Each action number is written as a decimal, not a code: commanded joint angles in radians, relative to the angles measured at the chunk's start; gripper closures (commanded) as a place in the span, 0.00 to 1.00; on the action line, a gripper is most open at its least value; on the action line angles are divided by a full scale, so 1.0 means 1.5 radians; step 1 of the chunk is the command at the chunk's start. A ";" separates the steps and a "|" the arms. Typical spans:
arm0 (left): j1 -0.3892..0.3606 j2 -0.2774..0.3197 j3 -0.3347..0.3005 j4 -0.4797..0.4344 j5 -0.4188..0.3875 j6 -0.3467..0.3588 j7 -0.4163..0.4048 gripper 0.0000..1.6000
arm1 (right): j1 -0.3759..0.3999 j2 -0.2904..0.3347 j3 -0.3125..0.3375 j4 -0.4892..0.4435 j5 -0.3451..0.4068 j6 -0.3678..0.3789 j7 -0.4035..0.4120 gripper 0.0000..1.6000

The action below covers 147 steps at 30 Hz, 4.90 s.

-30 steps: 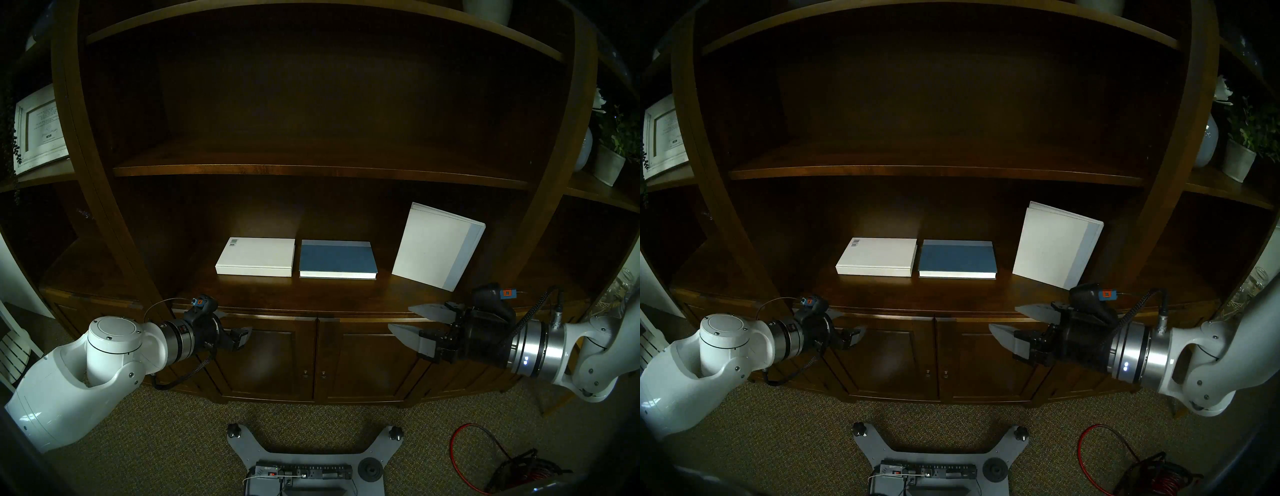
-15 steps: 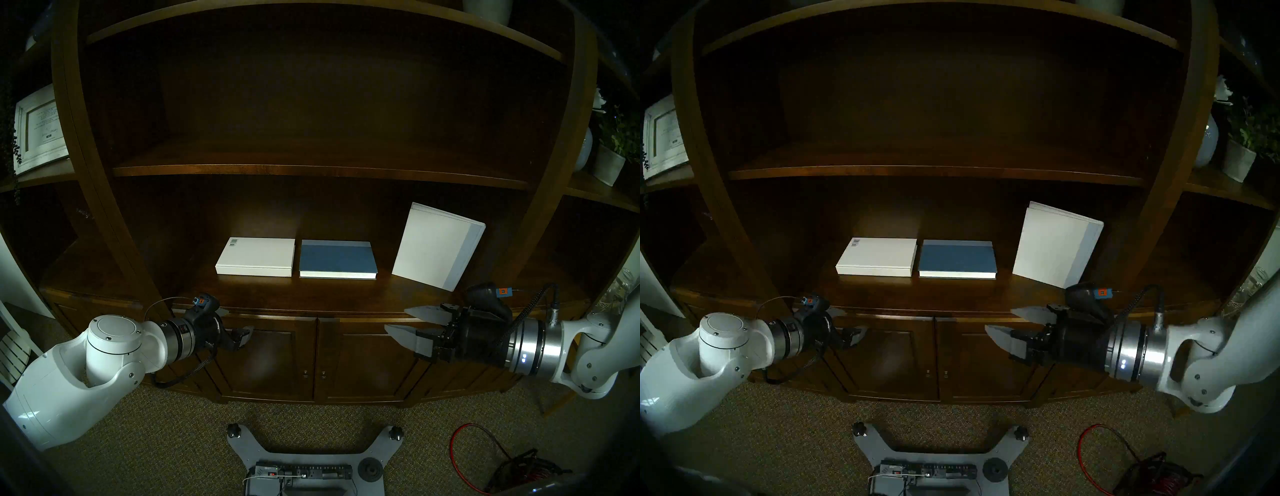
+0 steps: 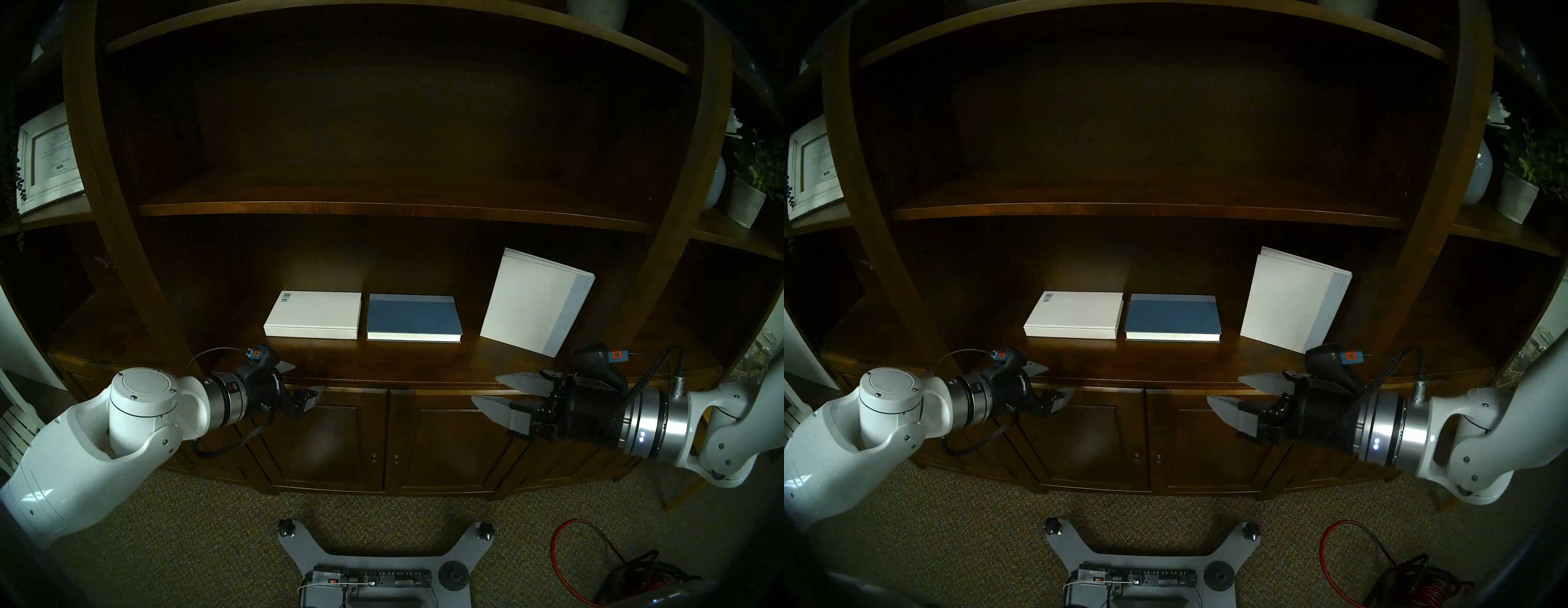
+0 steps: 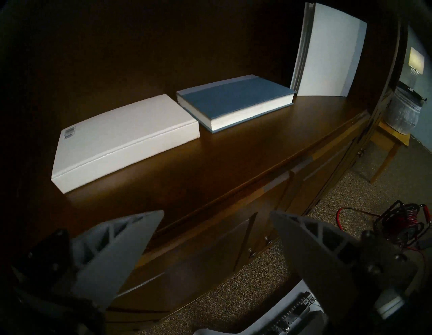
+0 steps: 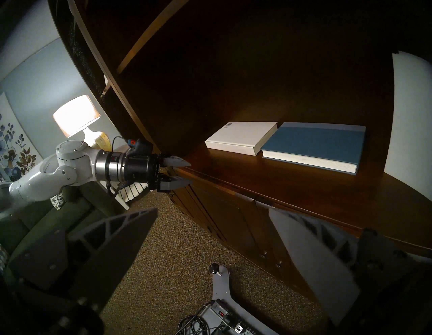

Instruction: Close the books and align them horizontally on the shelf

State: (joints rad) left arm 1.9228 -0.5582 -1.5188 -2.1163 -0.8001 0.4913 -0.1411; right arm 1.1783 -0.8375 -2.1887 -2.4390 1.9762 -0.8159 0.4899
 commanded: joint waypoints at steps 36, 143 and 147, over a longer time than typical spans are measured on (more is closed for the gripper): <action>-0.261 -0.129 0.110 0.052 0.018 0.028 -0.057 0.00 | 0.005 0.000 0.005 0.001 -0.002 -0.003 0.002 0.00; -0.751 -0.706 0.331 0.685 0.270 0.091 -0.164 0.00 | 0.002 0.002 0.004 0.003 -0.002 -0.002 0.001 0.00; -0.767 -0.714 0.329 0.711 0.275 0.089 -0.177 0.00 | 0.002 0.002 0.004 0.003 -0.002 -0.002 0.001 0.00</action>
State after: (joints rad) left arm 0.8726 -1.5842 -1.0179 -1.0576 -0.3852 0.6399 -0.3765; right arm 1.1746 -0.8335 -2.1886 -2.4350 1.9753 -0.8147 0.4901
